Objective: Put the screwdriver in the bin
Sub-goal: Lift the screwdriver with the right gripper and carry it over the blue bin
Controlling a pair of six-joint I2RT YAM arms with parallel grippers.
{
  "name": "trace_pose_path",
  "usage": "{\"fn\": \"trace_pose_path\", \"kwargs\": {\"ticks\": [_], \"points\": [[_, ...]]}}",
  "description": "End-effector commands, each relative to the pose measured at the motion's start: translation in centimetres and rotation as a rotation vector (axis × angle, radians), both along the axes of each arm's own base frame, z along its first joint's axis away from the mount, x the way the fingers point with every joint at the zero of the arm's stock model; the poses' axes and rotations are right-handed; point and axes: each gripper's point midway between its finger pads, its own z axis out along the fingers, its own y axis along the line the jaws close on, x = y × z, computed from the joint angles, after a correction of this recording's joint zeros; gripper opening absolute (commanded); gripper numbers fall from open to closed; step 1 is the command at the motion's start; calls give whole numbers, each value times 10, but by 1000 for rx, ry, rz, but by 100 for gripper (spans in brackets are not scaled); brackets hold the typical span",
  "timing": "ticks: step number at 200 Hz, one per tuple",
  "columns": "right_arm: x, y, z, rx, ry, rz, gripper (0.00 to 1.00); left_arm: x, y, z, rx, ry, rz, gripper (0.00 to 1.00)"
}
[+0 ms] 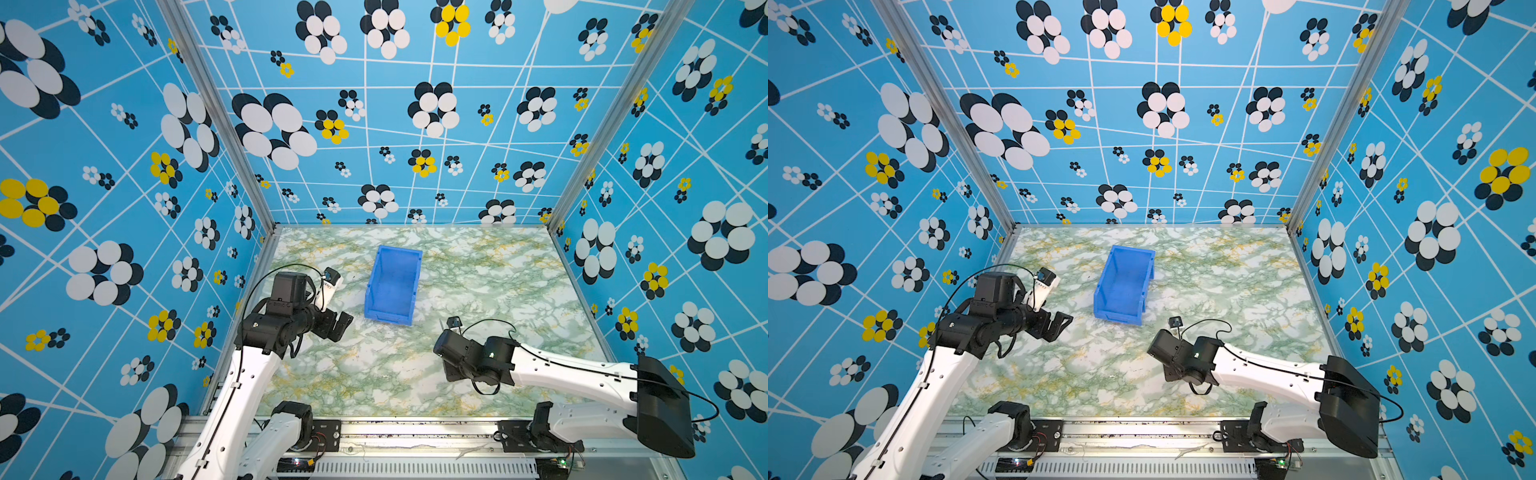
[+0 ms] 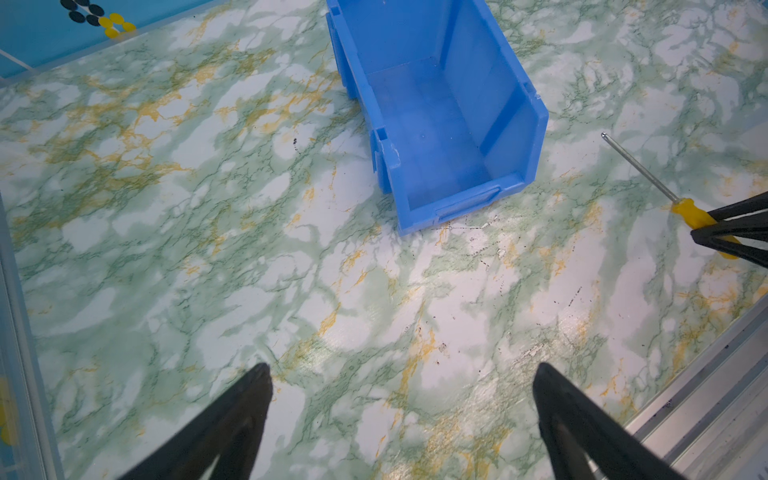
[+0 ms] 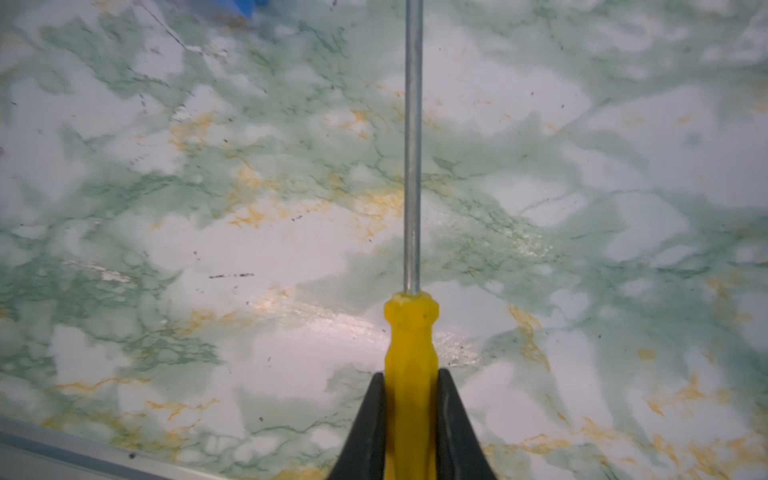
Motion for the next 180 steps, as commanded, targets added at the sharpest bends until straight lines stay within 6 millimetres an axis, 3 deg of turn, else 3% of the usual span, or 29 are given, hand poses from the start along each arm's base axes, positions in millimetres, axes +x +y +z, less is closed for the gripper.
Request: {"fn": "trace_pose_path", "kwargs": {"ticks": [1,37,73,131,180], "points": [[15,7,36,-6,-61,38,14,0,-1,10,2,-21,0,99],[47,37,83,74,-86,68,14,-1,0,14,5,-37,12,99],[93,69,103,119,-86,79,14,-4,-3,22,7,-68,-10,99],[162,120,99,149,-66,66,14,-5,-6,36,17,-112,-23,99],[190,144,69,172,-31,38,14,-12,-11,51,-26,-127,-36,99]]}}
